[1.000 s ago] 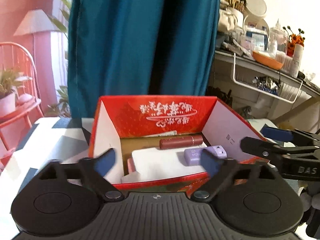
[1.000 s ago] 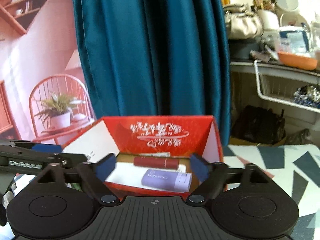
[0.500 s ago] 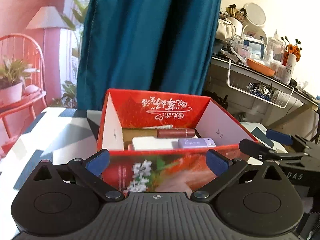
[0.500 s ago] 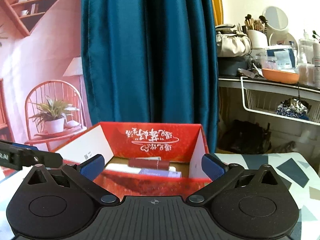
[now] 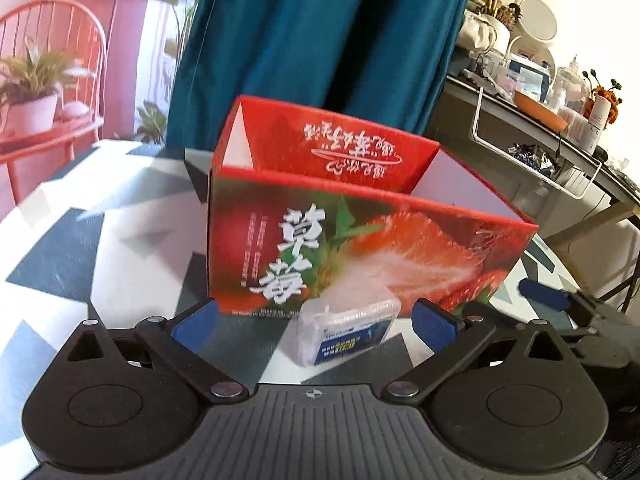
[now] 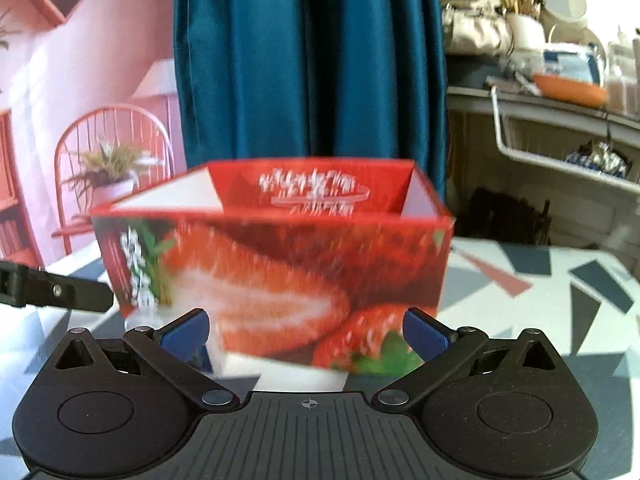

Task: Organize rigid objects
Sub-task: 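Move both tools to the clear plastic case with blue label, then close both grippers on the sides of the clear plastic case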

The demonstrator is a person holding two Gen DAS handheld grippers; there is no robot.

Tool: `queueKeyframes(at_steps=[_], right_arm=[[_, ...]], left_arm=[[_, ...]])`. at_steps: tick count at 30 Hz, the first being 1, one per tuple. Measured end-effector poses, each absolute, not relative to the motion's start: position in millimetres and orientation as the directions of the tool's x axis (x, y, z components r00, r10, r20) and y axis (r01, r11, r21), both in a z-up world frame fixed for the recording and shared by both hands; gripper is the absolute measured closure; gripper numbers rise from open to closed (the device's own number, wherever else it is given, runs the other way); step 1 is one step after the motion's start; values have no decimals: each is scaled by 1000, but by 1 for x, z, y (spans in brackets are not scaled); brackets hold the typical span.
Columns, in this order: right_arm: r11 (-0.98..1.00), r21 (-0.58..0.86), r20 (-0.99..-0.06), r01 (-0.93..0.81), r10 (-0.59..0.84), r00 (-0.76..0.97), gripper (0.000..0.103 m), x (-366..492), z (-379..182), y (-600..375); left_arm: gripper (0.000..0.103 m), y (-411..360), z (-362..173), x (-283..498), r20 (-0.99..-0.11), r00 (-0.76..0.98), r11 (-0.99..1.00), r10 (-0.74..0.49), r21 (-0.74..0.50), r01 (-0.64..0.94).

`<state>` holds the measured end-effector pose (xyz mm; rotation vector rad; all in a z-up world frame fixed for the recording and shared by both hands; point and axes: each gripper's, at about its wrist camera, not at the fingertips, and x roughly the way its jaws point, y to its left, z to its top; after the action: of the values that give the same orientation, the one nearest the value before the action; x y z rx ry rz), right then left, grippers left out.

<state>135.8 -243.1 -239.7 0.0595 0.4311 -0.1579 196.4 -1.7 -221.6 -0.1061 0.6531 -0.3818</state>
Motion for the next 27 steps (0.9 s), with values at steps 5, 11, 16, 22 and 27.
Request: queueKeyframes(at_steps=[5,11,16,22,27], right_arm=[[994,3,-475,106,-92,875,10,152,-255,-231],[1000,-21,-528,-12,-1,849,34,172,-265,-207],[993,-60,-564,-101,50,824,43,188,-273,-191],[980,-74,-576,-182,107,810,42,194,-278,-180],[979,-72,-580,-189,113,807,44,200,-277,-177]], left_arm=[[15,-2,-233,203,-574,708,911,-412,-260,320],[52,-2,-252,209,-584,677,894,-447,-299,333],[55,-3,-265,216,-589,650,877,-480,-335,345],[56,-3,-272,220,-575,646,864,-502,-365,347],[61,-2,-274,225,-580,636,859,-510,-389,334]])
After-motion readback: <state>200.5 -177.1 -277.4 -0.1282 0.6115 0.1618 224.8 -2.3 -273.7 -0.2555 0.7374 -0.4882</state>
